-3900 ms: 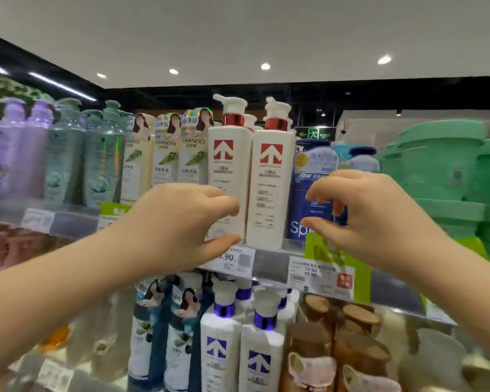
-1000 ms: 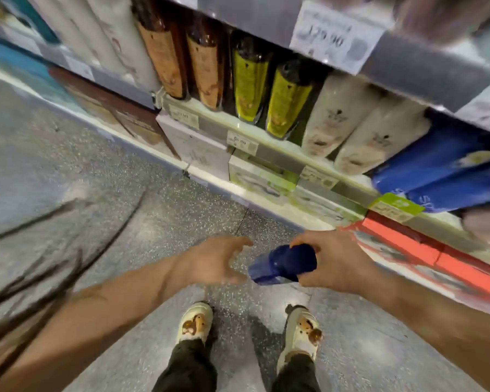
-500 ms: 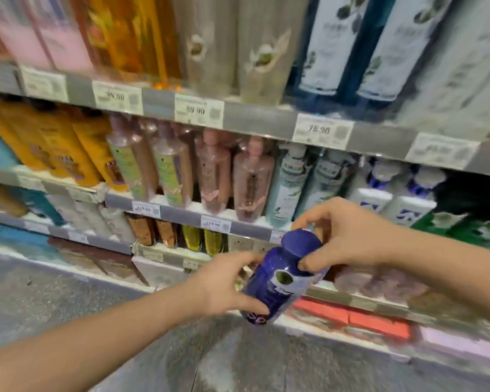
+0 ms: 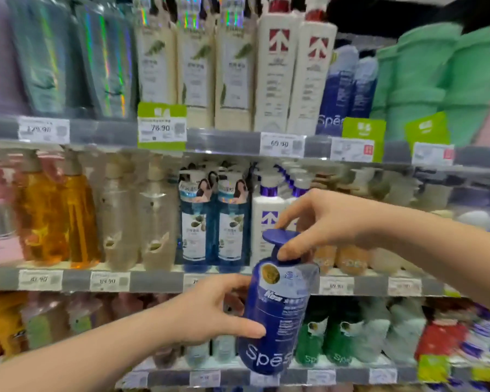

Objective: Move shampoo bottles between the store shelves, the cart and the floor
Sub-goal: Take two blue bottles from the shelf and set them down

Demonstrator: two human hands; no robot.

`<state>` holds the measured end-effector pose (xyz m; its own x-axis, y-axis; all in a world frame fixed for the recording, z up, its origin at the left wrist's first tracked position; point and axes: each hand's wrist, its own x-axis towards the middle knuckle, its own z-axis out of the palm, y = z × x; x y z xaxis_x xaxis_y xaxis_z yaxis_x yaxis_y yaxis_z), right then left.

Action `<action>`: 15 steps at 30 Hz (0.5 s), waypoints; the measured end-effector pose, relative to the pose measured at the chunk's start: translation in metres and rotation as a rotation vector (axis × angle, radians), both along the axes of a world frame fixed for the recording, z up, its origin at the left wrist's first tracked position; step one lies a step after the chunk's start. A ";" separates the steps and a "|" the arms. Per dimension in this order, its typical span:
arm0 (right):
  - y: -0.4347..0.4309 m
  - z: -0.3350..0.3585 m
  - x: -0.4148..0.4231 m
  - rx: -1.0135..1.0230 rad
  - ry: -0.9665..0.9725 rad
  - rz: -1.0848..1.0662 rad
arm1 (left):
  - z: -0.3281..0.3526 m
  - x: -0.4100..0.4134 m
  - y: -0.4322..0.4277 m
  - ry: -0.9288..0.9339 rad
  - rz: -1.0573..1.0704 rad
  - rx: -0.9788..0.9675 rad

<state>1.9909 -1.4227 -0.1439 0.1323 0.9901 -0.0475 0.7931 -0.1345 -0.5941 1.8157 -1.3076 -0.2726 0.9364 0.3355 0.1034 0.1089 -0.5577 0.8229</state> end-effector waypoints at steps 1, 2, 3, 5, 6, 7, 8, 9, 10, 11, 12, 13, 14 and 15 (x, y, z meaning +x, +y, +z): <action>-0.006 0.014 0.005 0.029 -0.026 -0.006 | 0.014 0.007 -0.004 -0.012 -0.011 0.002; -0.011 0.027 0.010 0.057 -0.036 -0.020 | 0.028 0.014 -0.007 -0.020 -0.021 0.002; -0.017 0.041 0.016 0.088 -0.038 -0.041 | 0.041 0.022 -0.010 -0.035 -0.034 -0.003; -0.024 0.067 0.025 0.141 -0.066 -0.065 | 0.065 0.035 -0.017 -0.076 -0.060 -0.043; -0.029 0.080 0.030 0.155 -0.096 -0.060 | 0.077 0.042 -0.021 -0.091 -0.071 -0.064; -0.034 0.093 0.036 0.165 -0.116 -0.057 | 0.088 0.049 -0.024 -0.105 -0.077 -0.080; -0.037 0.103 0.040 0.175 -0.124 -0.056 | 0.097 0.055 -0.027 -0.112 -0.078 -0.089; -0.040 0.114 0.045 0.196 -0.138 -0.064 | 0.108 0.061 -0.031 -0.121 -0.076 -0.086; -0.043 0.123 0.050 0.219 -0.156 -0.073 | 0.117 0.067 -0.034 -0.126 -0.069 -0.077; -0.045 0.132 0.055 0.242 -0.174 -0.080 | 0.126 0.073 -0.037 -0.135 -0.065 -0.062; -0.047 0.140 0.060 0.262 -0.190 -0.084 | 0.135 0.078 -0.040 -0.143 -0.064 -0.048; -0.048 0.147 0.064 0.280 -0.201 -0.086 | 0.144 0.082 -0.042 -0.151 -0.068 -0.039; -0.051 0.157 0.068 0.297 -0.222 -0.088 | 0.154 0.088 -0.045 -0.163 -0.074 -0.027; -0.053 0.167 0.072 0.308 -0.246 -0.087 | 0.164 0.093 -0.046 -0.174 -0.077 -0.010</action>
<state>2.0632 -1.4760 0.0229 0.1864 0.9378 0.2930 0.9100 -0.0523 -0.4113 1.9089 -1.3538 -0.1088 0.9276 0.2649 0.2635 -0.0788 -0.5506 0.8311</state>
